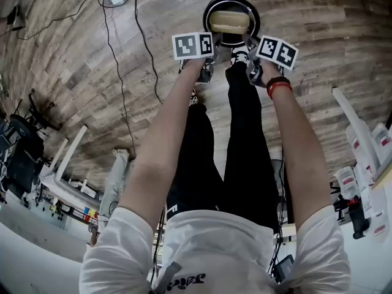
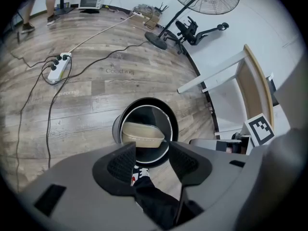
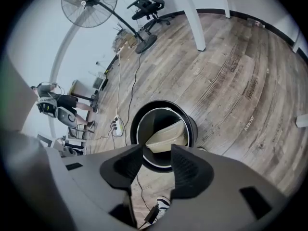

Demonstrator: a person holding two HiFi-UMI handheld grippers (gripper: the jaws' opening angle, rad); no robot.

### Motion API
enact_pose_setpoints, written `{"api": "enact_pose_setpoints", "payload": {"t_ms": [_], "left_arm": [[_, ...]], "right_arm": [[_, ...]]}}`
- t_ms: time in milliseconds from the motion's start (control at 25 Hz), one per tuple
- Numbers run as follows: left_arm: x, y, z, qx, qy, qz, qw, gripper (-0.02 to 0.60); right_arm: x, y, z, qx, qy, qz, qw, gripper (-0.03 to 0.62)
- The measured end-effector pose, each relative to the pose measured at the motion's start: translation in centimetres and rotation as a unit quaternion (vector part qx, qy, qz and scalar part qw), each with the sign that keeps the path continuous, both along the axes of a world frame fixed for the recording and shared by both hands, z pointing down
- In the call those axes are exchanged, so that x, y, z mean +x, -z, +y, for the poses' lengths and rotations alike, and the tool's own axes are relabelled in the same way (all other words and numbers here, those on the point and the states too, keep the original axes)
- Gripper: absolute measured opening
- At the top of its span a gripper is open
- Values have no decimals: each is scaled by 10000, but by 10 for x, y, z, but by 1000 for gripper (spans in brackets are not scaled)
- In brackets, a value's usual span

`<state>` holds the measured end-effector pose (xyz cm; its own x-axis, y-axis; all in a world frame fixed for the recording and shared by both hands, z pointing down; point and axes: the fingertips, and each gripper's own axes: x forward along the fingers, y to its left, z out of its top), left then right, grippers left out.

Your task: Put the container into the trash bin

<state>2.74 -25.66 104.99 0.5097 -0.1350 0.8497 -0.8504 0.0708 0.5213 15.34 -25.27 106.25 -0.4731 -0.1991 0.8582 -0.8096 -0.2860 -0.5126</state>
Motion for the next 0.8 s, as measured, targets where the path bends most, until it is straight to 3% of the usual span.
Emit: {"api": "enact_pose_setpoints", "payload": {"t_ms": [360, 800], "left_arm": [[-16, 115, 15, 287, -309, -45, 9991, 210], [-34, 267, 16, 799, -73, 77, 9967, 198]], "right_arm": [[-18, 109, 19, 134, 357, 186, 9991, 179], [-30, 246, 36, 458, 545, 330, 9969, 184]]}}
